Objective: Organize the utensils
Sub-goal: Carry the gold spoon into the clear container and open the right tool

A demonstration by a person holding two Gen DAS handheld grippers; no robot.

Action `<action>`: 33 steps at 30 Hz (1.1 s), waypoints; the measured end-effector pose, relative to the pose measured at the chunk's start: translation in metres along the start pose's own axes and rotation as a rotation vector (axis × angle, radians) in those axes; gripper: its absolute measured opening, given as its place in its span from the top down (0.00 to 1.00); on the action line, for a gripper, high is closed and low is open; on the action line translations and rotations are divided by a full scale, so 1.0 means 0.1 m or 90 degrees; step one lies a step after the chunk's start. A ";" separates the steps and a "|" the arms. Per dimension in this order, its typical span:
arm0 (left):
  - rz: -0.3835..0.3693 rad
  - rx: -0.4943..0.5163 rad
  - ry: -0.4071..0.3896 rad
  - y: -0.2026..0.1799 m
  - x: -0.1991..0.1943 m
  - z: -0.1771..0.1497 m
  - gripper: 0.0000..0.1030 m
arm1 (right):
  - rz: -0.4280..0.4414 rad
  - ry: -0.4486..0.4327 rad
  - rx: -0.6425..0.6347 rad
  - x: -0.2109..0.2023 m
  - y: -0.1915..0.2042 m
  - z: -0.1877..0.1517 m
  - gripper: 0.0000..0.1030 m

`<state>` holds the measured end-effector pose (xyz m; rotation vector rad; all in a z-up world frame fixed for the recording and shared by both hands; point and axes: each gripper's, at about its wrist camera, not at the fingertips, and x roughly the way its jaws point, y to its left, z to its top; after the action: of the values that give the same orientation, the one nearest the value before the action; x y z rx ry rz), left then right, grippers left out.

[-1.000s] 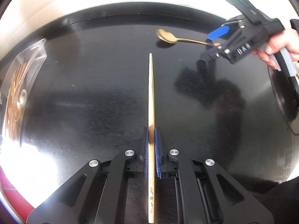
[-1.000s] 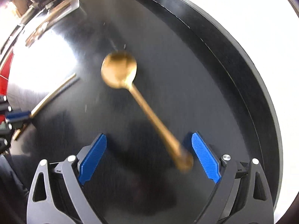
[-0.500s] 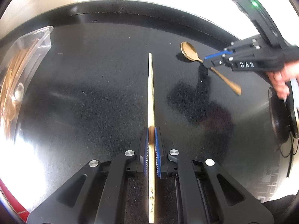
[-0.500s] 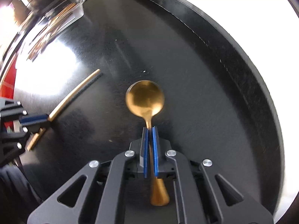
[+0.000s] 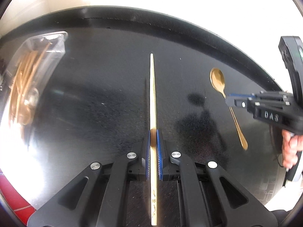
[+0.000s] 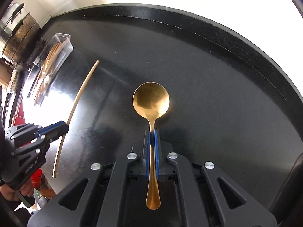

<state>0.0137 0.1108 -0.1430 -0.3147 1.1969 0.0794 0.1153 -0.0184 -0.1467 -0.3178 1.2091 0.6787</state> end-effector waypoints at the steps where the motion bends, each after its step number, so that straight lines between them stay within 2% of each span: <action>1: 0.003 -0.003 -0.004 0.03 -0.05 0.01 0.94 | 0.001 -0.002 0.003 -0.02 0.04 0.01 0.95; 5: 0.012 -0.016 -0.017 0.14 -0.29 0.02 0.94 | 0.017 -0.014 0.011 -0.14 0.29 0.06 0.95; 13: 0.036 -0.022 -0.038 0.58 -0.72 0.02 0.94 | 0.060 -0.036 -0.013 -0.17 1.12 0.31 0.95; 23: 0.066 -0.062 -0.060 1.54 -1.08 0.10 0.94 | 0.099 -0.052 -0.044 -0.01 2.16 0.82 0.95; 30: 0.079 -0.090 -0.059 2.15 -1.15 0.25 0.94 | 0.122 -0.045 -0.057 0.23 2.79 1.27 0.95; 33: 0.077 -0.103 -0.056 2.35 -1.12 0.32 0.94 | 0.126 -0.032 -0.051 0.34 2.95 1.42 0.95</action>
<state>-0.0521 0.3558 -0.0754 -0.3758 1.1235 0.2934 0.0412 0.2980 -0.0931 -0.2471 1.1769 0.9031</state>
